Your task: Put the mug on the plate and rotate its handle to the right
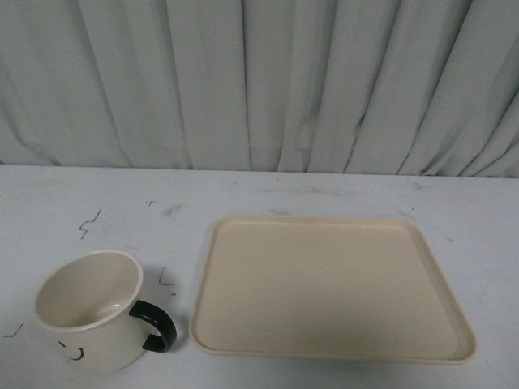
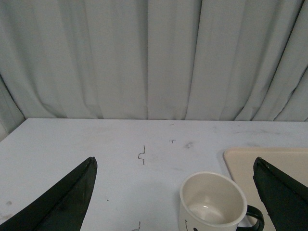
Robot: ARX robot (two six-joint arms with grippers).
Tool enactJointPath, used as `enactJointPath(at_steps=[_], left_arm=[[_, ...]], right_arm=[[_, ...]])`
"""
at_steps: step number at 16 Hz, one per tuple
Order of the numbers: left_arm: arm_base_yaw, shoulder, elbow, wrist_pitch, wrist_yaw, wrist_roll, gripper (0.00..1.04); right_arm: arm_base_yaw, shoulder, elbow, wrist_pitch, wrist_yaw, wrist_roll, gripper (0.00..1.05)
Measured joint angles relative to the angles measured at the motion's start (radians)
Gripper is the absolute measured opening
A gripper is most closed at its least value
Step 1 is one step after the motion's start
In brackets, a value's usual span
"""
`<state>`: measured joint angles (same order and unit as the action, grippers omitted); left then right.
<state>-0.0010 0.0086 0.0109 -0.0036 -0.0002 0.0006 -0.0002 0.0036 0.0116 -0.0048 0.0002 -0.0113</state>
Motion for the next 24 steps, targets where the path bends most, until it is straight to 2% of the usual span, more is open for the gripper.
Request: enactJointPath(at_steps=[24], left_arm=[[0.0, 0.0, 0.0, 0.0, 0.0, 0.0, 0.98]], right_arm=[[0.0, 0.0, 0.0, 0.0, 0.0, 0.0, 0.98]])
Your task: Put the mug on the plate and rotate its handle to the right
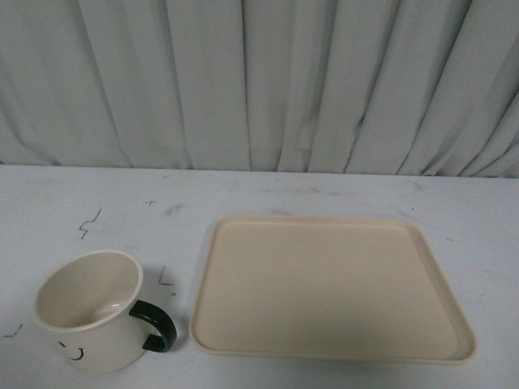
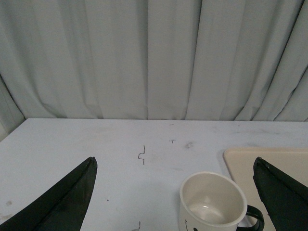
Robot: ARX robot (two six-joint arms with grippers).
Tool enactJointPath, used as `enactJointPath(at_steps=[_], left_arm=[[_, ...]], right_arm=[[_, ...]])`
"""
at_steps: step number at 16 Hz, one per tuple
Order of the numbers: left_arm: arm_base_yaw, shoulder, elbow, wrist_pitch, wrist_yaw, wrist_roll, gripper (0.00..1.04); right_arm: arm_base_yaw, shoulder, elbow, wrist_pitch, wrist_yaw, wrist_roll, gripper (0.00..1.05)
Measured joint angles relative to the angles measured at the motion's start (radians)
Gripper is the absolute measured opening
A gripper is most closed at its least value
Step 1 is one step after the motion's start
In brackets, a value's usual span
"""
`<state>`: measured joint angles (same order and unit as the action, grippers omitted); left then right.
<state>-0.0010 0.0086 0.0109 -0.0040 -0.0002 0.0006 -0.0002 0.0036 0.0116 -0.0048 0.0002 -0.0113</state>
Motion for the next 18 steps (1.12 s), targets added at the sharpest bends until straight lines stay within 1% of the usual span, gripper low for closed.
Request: enactJointPath(at_steps=[4, 5, 6, 7, 8, 9, 10, 11, 13, 14, 16, 18], left_arm=[[-0.001, 0.001, 0.0, 0.002, 0.0, 0.0, 0.98], [-0.018, 0.025, 0.0, 0.05, 0.006, 0.003, 0.98], [-0.052, 0.085, 0.005, 0.09, -0.011, 0.017, 0.98], [-0.084, 0.151, 0.011, 0.083, -0.022, 0.031, 0.98], [-0.113, 0.256, 0.011, 0.136, -0.047, 0.046, 0.98], [-0.162, 0.391, 0.042, 0.163, -0.066, 0.062, 0.98], [-0.197, 0.5, 0.087, 0.217, -0.055, 0.078, 0.98], [-0.207, 0.536, 0.107, 0.231, -0.041, 0.084, 0.98], [-0.248, 0.759, 0.239, 0.279, -0.024, 0.153, 0.98], [-0.254, 0.875, 0.291, 0.284, 0.001, 0.196, 0.98], [-0.261, 1.051, 0.389, 0.229, 0.027, 0.268, 0.98], [-0.224, 1.181, 0.492, 0.207, 0.065, 0.328, 0.98]], right_arm=[[0.0, 0.0, 0.0, 0.0, 0.0, 0.0, 0.98], [0.0, 0.0, 0.0, 0.0, 0.0, 0.0, 0.98], [0.0, 0.0, 0.0, 0.0, 0.0, 0.0, 0.98], [0.0, 0.0, 0.0, 0.0, 0.0, 0.0, 0.98], [0.0, 0.0, 0.0, 0.0, 0.0, 0.0, 0.98], [0.0, 0.0, 0.0, 0.0, 0.0, 0.0, 0.98], [0.0, 0.0, 0.0, 0.0, 0.0, 0.0, 0.98], [0.0, 0.0, 0.0, 0.0, 0.0, 0.0, 0.98], [0.0, 0.0, 0.0, 0.0, 0.0, 0.0, 0.98], [0.0, 0.0, 0.0, 0.0, 0.0, 0.0, 0.98], [0.0, 0.0, 0.0, 0.0, 0.0, 0.0, 0.98], [0.0, 0.0, 0.0, 0.0, 0.0, 0.0, 0.98]])
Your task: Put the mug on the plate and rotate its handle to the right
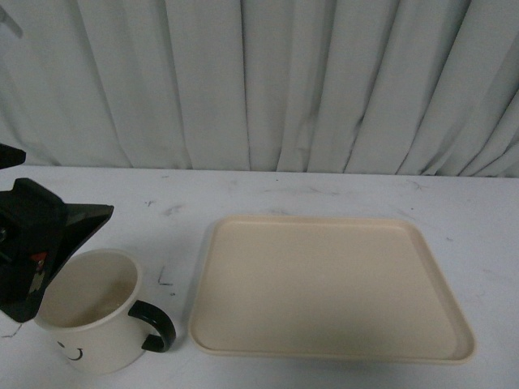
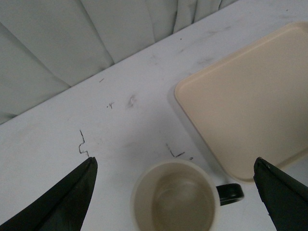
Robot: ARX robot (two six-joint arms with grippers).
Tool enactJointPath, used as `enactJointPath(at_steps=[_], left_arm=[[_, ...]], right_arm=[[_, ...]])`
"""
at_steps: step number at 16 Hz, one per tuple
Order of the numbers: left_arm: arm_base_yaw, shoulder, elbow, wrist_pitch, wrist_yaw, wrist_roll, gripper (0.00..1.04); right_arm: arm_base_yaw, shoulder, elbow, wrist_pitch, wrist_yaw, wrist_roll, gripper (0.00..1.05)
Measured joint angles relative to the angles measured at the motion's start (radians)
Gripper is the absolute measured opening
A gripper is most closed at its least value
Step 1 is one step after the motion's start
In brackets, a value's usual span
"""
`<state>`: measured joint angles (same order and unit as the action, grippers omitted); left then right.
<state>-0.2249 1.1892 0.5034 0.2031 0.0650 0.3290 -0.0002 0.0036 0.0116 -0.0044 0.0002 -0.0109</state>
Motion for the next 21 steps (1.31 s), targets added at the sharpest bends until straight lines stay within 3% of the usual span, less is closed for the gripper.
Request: enactJointPath(at_steps=[3, 6, 14, 17, 21], left_arm=[[0.088, 0.185, 0.119, -0.12, 0.092, 0.057, 0.98], [0.165, 0.303, 0.188, -0.134, 0.162, 0.057, 0.98], [0.278, 0.468, 0.185, -0.074, 0.165, 0.044, 0.98], [0.284, 0.486, 0.182, -0.047, 0.148, 0.036, 0.98], [0.264, 0.542, 0.171, -0.034, 0.122, -0.014, 0.58]], right_arm=[[0.0, 0.0, 0.0, 0.0, 0.0, 0.0, 0.98], [0.0, 0.0, 0.0, 0.0, 0.0, 0.0, 0.98], [0.0, 0.0, 0.0, 0.0, 0.0, 0.0, 0.98], [0.0, 0.0, 0.0, 0.0, 0.0, 0.0, 0.98], [0.0, 0.0, 0.0, 0.0, 0.0, 0.0, 0.98]])
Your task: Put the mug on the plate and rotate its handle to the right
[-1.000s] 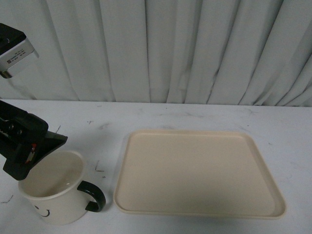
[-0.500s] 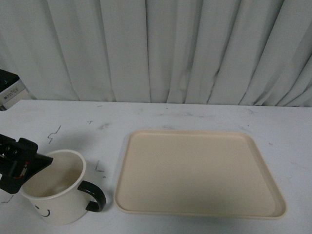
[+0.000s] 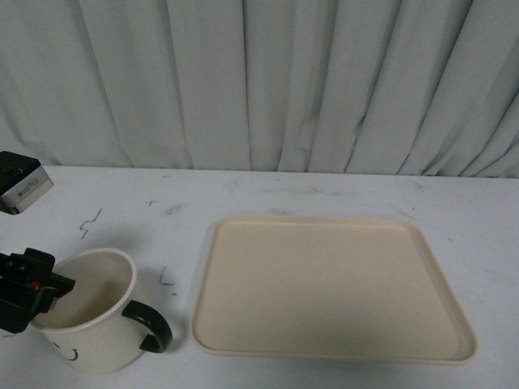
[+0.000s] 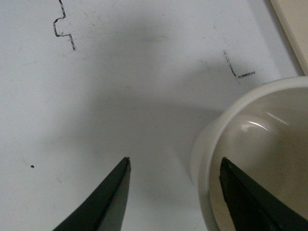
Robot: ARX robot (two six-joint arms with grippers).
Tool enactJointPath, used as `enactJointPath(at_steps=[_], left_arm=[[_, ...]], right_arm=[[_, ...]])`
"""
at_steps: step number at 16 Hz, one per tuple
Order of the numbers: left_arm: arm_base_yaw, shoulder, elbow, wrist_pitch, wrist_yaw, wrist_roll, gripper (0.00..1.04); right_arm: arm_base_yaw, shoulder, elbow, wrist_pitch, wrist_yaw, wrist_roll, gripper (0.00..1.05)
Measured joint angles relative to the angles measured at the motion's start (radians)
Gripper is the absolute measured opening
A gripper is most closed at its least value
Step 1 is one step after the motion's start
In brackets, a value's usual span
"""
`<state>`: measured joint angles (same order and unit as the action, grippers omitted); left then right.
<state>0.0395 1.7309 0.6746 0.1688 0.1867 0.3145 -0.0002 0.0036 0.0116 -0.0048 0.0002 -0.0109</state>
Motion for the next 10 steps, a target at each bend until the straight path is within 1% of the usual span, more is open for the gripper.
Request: enactJointPath(at_steps=[1, 2, 3, 4, 5, 6, 8, 9, 10], left_arm=[[-0.008, 0.0, -0.001, 0.003, -0.001, -0.021, 0.36], [-0.019, 0.0, -0.001, 0.0, -0.004, -0.029, 0.18], [-0.019, 0.0, 0.0, -0.005, -0.008, -0.035, 0.09], [-0.02, -0.004, 0.004, -0.013, 0.003, -0.053, 0.05], [-0.028, -0.024, 0.008, -0.034, -0.003, -0.062, 0.03], [-0.044, -0.05, 0.014, -0.055, -0.018, -0.071, 0.03], [-0.068, -0.095, 0.036, -0.077, -0.013, -0.091, 0.03], [-0.087, -0.111, 0.051, -0.068, -0.016, -0.102, 0.03], [-0.13, -0.124, 0.081, -0.053, -0.03, -0.129, 0.03]], right_arm=[[0.0, 0.0, 0.0, 0.0, 0.0, 0.0, 0.98], [0.0, 0.0, 0.0, 0.0, 0.0, 0.0, 0.98], [0.0, 0.0, 0.0, 0.0, 0.0, 0.0, 0.98], [0.0, 0.0, 0.0, 0.0, 0.0, 0.0, 0.98], [0.0, 0.0, 0.0, 0.0, 0.0, 0.0, 0.98], [0.0, 0.0, 0.0, 0.0, 0.0, 0.0, 0.98], [0.0, 0.0, 0.0, 0.0, 0.0, 0.0, 0.98], [0.0, 0.0, 0.0, 0.0, 0.0, 0.0, 0.98], [0.0, 0.0, 0.0, 0.0, 0.0, 0.0, 0.98]])
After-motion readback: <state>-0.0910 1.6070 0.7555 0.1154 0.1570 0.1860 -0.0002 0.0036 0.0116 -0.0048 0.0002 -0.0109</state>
